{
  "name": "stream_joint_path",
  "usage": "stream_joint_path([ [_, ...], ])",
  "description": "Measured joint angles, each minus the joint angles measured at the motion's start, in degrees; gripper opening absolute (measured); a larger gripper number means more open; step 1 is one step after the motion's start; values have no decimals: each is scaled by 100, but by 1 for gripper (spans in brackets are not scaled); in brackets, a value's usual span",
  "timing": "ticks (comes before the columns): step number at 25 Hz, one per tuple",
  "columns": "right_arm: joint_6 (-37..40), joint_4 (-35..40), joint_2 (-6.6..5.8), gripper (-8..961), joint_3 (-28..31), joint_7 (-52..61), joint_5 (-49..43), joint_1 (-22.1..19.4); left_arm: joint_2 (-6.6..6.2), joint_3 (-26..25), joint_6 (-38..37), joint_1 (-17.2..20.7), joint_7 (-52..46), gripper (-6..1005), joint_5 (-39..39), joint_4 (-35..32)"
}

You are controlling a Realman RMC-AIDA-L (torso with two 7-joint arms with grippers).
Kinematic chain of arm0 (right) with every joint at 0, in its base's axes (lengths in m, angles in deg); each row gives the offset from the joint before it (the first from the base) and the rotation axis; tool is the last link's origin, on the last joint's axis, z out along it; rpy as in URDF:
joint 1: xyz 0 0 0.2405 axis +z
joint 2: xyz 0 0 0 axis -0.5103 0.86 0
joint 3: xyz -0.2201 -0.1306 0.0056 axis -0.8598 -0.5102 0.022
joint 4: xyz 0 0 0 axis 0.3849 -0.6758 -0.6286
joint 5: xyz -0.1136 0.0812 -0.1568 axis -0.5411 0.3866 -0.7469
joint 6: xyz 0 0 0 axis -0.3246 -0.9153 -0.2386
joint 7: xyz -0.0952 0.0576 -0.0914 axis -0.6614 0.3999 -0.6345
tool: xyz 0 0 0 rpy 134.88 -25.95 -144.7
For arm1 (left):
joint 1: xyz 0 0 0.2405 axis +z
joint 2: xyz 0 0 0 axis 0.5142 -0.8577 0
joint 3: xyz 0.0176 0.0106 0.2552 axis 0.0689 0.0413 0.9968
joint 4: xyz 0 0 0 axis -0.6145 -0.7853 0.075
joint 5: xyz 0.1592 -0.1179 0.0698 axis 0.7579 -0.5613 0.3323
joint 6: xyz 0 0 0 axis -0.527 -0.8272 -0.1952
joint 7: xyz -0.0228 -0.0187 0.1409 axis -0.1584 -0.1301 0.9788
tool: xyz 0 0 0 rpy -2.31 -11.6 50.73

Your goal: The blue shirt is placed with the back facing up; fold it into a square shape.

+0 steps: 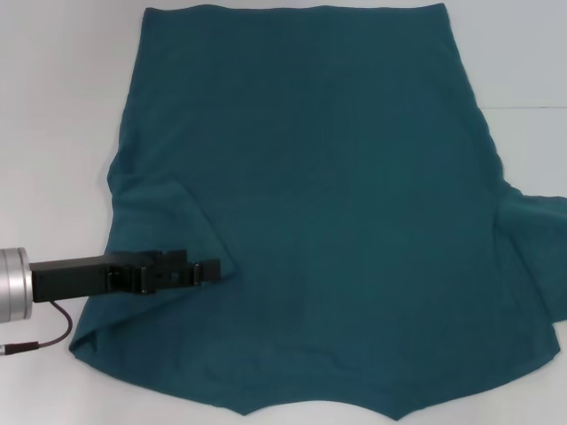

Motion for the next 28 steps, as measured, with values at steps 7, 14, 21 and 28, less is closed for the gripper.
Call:
stream_joint_path([
  [7, -23, 75, -102, 48, 2, 106, -19, 221, -5, -1, 0, 10, -16, 948, -48, -17],
  [14, 91, 163, -78, 59, 51, 200, 191, 328, -9, -10, 0, 24, -4, 949, -56, -19],
  [21, 951, 130, 4, 69, 30, 201, 344, 653, -31, -20, 22, -5, 11, 949, -60, -19],
  [28, 939, -125, 191, 80, -330, 210, 332, 1079, -36, -126, 82, -7, 12, 948, -67, -2],
])
